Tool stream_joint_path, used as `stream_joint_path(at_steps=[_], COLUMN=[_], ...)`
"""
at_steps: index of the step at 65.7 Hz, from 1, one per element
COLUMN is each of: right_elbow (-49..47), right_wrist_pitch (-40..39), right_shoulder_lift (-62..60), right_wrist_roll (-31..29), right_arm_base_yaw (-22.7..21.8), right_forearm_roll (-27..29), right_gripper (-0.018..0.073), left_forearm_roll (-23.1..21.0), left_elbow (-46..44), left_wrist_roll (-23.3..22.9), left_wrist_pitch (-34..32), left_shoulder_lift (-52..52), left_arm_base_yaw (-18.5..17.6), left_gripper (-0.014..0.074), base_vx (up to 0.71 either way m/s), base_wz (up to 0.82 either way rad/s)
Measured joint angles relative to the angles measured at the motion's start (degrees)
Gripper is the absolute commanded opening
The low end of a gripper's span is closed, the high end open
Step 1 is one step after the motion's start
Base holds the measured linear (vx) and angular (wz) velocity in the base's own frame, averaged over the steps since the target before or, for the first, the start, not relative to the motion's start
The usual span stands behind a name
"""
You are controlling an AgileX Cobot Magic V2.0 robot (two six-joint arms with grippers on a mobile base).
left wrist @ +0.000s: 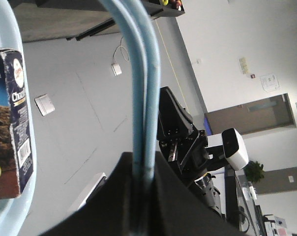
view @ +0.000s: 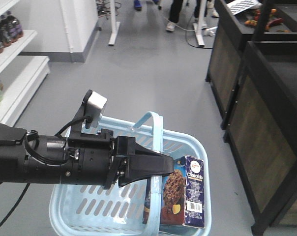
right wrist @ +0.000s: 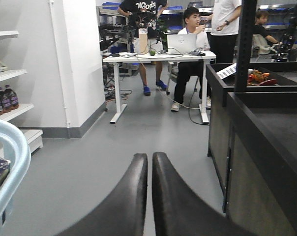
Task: Left arm holds basket, right arm returns cookies
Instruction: 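Hold the basket with the left gripper while turning past the desks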
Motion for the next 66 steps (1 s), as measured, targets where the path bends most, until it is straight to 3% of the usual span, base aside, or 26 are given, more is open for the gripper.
stream_joint_path(at_steps=[27, 66], right_elbow=[0.00, 0.00], right_wrist_pitch=[0.00, 0.00], right_shoulder_lift=[0.00, 0.00], right_wrist_roll=[0.00, 0.00], right_arm_base_yaw=[0.00, 0.00], right_forearm_roll=[0.00, 0.00], right_gripper=[-0.0011, -0.0011], left_forearm_roll=[0.00, 0.00], left_elbow=[0.00, 0.00], left_wrist_roll=[0.00, 0.00], left_wrist_pitch=[0.17, 0.13], left_shoulder_lift=[0.00, 0.00], left_arm_base_yaw=[0.00, 0.00], left_gripper=[-0.0003, -0.0003], base_vx=[0.18, 0.32], base_wz=[-0.21, 0.07])
